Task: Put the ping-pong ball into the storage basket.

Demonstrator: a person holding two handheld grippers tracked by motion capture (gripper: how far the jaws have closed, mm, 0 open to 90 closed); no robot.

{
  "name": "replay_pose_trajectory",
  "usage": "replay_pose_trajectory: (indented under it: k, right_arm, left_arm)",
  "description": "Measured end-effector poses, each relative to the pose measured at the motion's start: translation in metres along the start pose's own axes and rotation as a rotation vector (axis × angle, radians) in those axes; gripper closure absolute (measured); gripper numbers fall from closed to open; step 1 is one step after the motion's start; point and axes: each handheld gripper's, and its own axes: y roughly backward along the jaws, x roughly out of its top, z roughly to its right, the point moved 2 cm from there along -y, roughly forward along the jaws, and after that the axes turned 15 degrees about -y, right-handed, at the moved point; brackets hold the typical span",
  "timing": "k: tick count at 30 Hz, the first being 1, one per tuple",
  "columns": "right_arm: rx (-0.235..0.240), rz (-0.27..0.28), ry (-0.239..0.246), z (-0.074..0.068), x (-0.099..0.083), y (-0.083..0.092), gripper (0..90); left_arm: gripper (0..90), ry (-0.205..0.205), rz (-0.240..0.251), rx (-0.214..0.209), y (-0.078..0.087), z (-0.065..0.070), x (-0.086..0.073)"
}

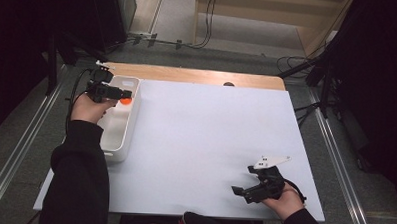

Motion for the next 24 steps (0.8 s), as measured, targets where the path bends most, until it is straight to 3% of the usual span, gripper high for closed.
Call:
replay_pose_trajectory:
  k: [6, 11, 18, 24]
  right_arm:
    - [-0.001, -0.001, 0.003, 0.0, 0.0, 0.0, 0.0]
    - [0.0, 0.0, 0.003, 0.0, 0.0, 0.0, 0.0]
    - [0.002, -0.003, 0.009, 0.0, 0.001, -0.001, 0.0]
    - [0.002, -0.008, 0.008, -0.001, 0.001, -0.002, 0.0]
  left_arm:
    - [36.9, 0.008, 0.024, -0.022, 0.005, 0.002, 0.003]
    - [33.1, 0.005, 0.038, -0.078, 0.009, 0.007, 0.006]
    - [33.0, -0.014, 0.052, -0.123, 0.01, 0.016, 0.01]
    - [33.0, -0.011, 0.062, -0.132, 0.011, 0.019, 0.012]
